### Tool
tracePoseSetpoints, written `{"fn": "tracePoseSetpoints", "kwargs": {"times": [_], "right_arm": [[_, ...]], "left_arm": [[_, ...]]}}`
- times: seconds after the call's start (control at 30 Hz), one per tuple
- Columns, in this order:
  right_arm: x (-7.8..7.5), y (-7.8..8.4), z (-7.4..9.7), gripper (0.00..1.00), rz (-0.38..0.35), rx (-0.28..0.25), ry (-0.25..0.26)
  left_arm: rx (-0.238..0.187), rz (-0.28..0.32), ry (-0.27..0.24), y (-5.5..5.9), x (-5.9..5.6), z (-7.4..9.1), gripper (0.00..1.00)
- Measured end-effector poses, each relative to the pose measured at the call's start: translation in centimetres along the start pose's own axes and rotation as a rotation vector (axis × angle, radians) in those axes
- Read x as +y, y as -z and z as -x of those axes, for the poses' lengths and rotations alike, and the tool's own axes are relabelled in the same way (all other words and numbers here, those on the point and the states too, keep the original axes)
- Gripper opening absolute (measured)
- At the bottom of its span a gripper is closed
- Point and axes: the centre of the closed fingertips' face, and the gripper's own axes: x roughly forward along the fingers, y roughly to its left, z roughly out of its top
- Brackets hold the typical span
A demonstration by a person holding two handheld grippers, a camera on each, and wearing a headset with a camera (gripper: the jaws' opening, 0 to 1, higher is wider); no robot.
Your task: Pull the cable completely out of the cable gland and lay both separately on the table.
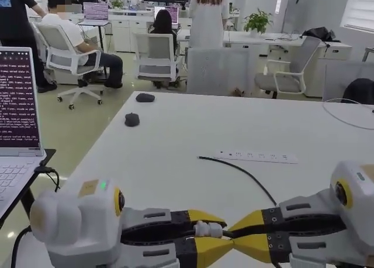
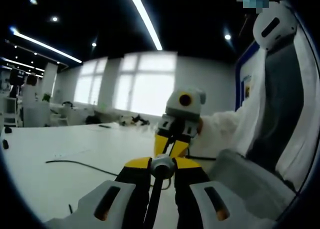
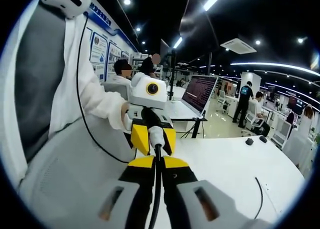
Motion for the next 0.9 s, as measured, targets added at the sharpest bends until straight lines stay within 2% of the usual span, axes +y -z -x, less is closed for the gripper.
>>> {"fn": "tracePoseSetpoints", "kwargs": {"times": [0.5,0.7,0.9], "right_arm": [[-0.1,1.2,0.2,0.03,-0.004,0.014,0.003],[-0.4,2.8,0.6,0.03,-0.032,0.036,0.02],[-0.5,5.1,1.0,0.03,-0.074,0.072,0.037]], "left_arm": [[0.014,-0.002,-0.007,0.2,0.2,0.0,0.18],[0.011,0.0,-0.024,0.1,0.6,0.2,0.18],[0.015,-0.003,-0.035,0.2,0.8,0.4,0.18]]}}
